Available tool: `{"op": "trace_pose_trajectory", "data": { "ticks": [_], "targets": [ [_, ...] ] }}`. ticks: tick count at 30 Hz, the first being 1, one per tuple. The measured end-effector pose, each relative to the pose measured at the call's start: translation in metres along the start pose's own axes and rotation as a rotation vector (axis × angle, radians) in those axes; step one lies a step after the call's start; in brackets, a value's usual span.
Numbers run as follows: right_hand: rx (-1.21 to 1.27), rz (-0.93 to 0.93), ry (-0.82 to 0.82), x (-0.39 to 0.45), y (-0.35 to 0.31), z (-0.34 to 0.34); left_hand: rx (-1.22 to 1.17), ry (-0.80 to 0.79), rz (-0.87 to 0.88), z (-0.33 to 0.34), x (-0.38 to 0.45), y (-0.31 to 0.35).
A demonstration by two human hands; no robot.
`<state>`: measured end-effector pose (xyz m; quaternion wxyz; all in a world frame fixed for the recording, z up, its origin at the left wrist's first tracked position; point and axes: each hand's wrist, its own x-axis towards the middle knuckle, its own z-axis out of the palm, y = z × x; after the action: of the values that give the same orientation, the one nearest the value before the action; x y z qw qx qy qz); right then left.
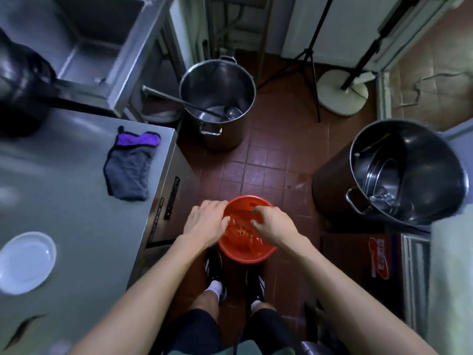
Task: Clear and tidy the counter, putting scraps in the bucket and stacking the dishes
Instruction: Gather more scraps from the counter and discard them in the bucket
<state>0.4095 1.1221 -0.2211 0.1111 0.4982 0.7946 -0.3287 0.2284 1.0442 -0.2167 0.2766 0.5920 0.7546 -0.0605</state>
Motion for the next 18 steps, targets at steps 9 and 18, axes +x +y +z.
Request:
{"op": "trace_pose_trajectory", "data": {
  "ticks": [9, 18],
  "targets": [
    [-0.104, -0.247, -0.024, -0.037, -0.028, -0.048, -0.062, 0.225, -0.187, -0.041, -0.07, 0.022],
    [-0.255, -0.548, -0.095, -0.069, -0.102, -0.031, -0.183, 0.368, -0.444, -0.018, -0.168, 0.0]
  ]
}}
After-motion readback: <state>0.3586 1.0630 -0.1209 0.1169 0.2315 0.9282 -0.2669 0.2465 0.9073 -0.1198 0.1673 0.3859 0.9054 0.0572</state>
